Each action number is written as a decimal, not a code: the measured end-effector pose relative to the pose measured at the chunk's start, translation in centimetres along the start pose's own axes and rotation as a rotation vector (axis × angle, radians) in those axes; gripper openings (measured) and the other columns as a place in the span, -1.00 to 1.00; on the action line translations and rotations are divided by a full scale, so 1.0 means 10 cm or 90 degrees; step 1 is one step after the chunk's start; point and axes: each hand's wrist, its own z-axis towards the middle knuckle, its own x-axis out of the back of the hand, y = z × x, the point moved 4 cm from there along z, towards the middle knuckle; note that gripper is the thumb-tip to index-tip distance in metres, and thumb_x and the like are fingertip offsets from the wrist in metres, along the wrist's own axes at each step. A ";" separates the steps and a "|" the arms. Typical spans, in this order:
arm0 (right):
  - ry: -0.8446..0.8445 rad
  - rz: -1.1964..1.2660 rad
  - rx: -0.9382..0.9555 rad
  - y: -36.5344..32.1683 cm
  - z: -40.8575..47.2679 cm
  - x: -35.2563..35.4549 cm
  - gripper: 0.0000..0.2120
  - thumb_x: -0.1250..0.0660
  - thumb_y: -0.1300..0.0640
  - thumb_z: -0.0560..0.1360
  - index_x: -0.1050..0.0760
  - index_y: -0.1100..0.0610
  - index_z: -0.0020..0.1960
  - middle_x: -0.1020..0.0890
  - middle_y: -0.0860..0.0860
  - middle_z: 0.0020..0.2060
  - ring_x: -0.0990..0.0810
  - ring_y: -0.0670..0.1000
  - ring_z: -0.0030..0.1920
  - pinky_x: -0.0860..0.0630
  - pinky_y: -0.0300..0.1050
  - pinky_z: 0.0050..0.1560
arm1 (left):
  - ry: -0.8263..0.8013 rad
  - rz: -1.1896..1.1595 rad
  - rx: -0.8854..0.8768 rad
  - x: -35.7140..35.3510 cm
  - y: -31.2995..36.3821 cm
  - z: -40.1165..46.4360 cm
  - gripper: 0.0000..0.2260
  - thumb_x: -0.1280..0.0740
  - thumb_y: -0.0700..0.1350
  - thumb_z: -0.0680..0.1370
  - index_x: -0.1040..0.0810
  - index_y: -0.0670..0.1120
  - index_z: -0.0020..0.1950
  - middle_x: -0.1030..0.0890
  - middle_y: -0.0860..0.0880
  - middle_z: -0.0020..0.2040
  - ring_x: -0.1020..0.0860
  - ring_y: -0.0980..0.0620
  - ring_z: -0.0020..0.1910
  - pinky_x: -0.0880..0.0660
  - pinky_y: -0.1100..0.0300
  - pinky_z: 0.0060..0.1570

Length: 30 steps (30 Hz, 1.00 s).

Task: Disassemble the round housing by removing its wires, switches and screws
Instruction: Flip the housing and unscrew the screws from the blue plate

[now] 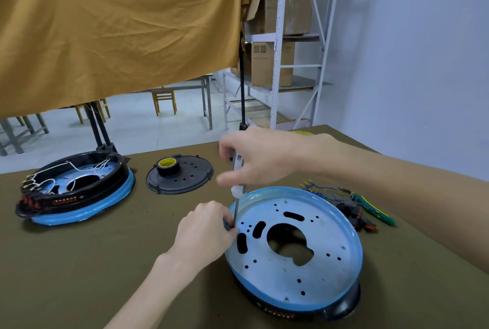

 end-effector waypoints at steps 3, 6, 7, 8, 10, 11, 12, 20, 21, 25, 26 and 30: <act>0.071 -0.103 -0.019 0.01 0.01 0.03 -0.58 -0.26 -0.25 0.61 -0.49 0.09 -0.16 -0.56 -0.01 -0.38 -0.54 0.01 -0.36 -0.32 -0.11 -0.44 | 0.002 0.004 -0.002 0.00 0.00 0.00 -0.83 -0.44 0.09 0.53 -0.57 0.14 -0.25 -0.56 0.21 -0.21 -0.55 0.12 -0.24 -0.31 0.29 -0.41; -0.038 0.076 0.049 -0.02 -0.05 0.06 -0.89 -0.45 0.08 0.54 -0.52 -0.03 -0.01 -0.65 -0.10 -0.20 -0.59 -0.11 -0.16 -0.46 -0.15 -0.25 | 0.004 0.016 -0.006 0.00 0.01 0.00 -0.84 -0.44 0.10 0.53 -0.57 0.13 -0.23 -0.57 0.19 -0.20 -0.57 0.09 -0.22 -0.33 0.27 -0.40; -0.066 0.085 0.058 -0.03 -0.08 0.06 -0.82 -0.46 0.12 0.51 -0.50 -0.05 0.05 -0.64 -0.12 -0.16 -0.58 -0.13 -0.11 -0.46 -0.14 -0.22 | 0.006 0.019 -0.008 0.00 0.01 0.01 -0.83 -0.44 0.10 0.53 -0.57 0.14 -0.23 -0.57 0.19 -0.20 -0.57 0.10 -0.22 -0.32 0.27 -0.40; -0.062 0.060 0.054 -0.02 -0.10 0.04 -0.77 -0.47 0.08 0.51 -0.48 -0.04 0.10 -0.62 -0.13 -0.15 -0.56 -0.10 -0.07 -0.45 -0.11 -0.22 | 0.007 0.019 -0.009 0.00 0.01 0.01 -0.83 -0.44 0.10 0.53 -0.56 0.14 -0.24 -0.57 0.19 -0.20 -0.56 0.12 -0.23 -0.32 0.29 -0.40; 0.026 -0.066 0.024 -0.01 -0.11 0.04 -0.71 -0.40 -0.14 0.55 -0.44 0.02 0.11 -0.52 -0.09 -0.21 -0.54 0.02 -0.09 -0.35 -0.09 -0.33 | 0.006 0.016 -0.008 -0.01 0.01 0.01 -0.81 -0.44 0.10 0.53 -0.56 0.15 -0.26 -0.57 0.20 -0.20 -0.53 0.15 -0.27 -0.30 0.31 -0.41; 0.058 -0.120 0.005 0.01 -0.11 0.04 -0.68 -0.35 -0.20 0.57 -0.46 0.05 0.06 -0.51 -0.06 -0.24 -0.55 0.06 -0.14 -0.32 -0.09 -0.37 | 0.004 0.016 -0.007 -0.01 0.01 0.01 -0.82 -0.44 0.10 0.54 -0.57 0.15 -0.25 -0.57 0.20 -0.20 -0.53 0.16 -0.27 -0.31 0.31 -0.41; 0.073 -0.116 0.002 0.04 -0.12 0.04 -0.68 -0.34 -0.21 0.57 -0.48 0.06 0.00 -0.52 -0.05 -0.26 -0.56 0.06 -0.19 -0.34 -0.10 -0.38 | 0.003 0.018 -0.008 -0.01 0.02 0.01 -0.84 -0.43 0.10 0.54 -0.60 0.14 -0.24 -0.57 0.20 -0.20 -0.53 0.16 -0.26 -0.32 0.30 -0.40; 0.209 0.223 -0.036 0.59 -0.48 0.02 -0.82 -0.46 -0.17 0.48 -0.68 -0.08 -0.17 -0.65 -0.14 -0.28 -0.54 -0.18 -0.30 -0.39 -0.36 -0.33 | 0.006 0.044 0.000 -0.01 0.01 0.01 -0.89 -0.42 0.07 0.53 -0.62 0.11 -0.17 -0.58 0.19 -0.23 -0.48 0.17 -0.32 -0.28 0.29 -0.44; 0.235 0.298 -0.069 0.74 -0.56 -0.05 -0.82 -0.47 -0.16 0.47 -0.70 -0.07 -0.19 -0.66 -0.11 -0.30 -0.52 -0.17 -0.36 -0.39 -0.36 -0.35 | 0.007 0.048 -0.001 -0.01 0.00 0.01 -0.91 -0.42 0.06 0.53 -0.64 0.11 -0.15 -0.58 0.19 -0.22 -0.48 0.18 -0.31 -0.28 0.30 -0.44; 0.335 0.671 -0.287 1.37 -0.90 -0.59 -0.81 -0.52 -0.04 0.47 -0.76 0.09 -0.12 -0.64 0.10 -0.32 -0.51 -0.06 -0.43 -0.50 -0.28 -0.39 | 0.002 0.072 -0.018 0.01 0.04 0.01 -0.88 -0.40 0.02 0.55 -0.67 0.07 -0.15 -0.65 0.16 -0.16 -0.59 0.11 -0.22 -0.35 0.28 -0.40; 0.350 0.818 -0.348 1.49 -0.97 -0.78 -0.78 -0.52 0.01 0.48 -0.75 0.17 -0.06 -0.65 0.12 -0.29 -0.53 -0.05 -0.41 -0.54 -0.27 -0.38 | -0.001 0.080 -0.021 0.02 0.06 0.00 -0.88 -0.39 0.01 0.56 -0.66 0.05 -0.16 -0.65 0.14 -0.16 -0.61 0.07 -0.20 -0.38 0.26 -0.39; 0.384 1.151 -0.472 1.69 -1.12 -1.42 -0.78 -0.46 0.15 0.54 -0.65 0.33 0.03 -0.69 0.15 -0.27 -0.63 -0.03 -0.36 -0.64 -0.19 -0.32 | -0.020 0.053 -0.007 0.00 0.06 0.00 -0.90 -0.38 -0.01 0.57 -0.61 0.07 -0.14 -0.61 0.13 -0.13 -0.59 0.05 -0.17 -0.44 0.21 -0.31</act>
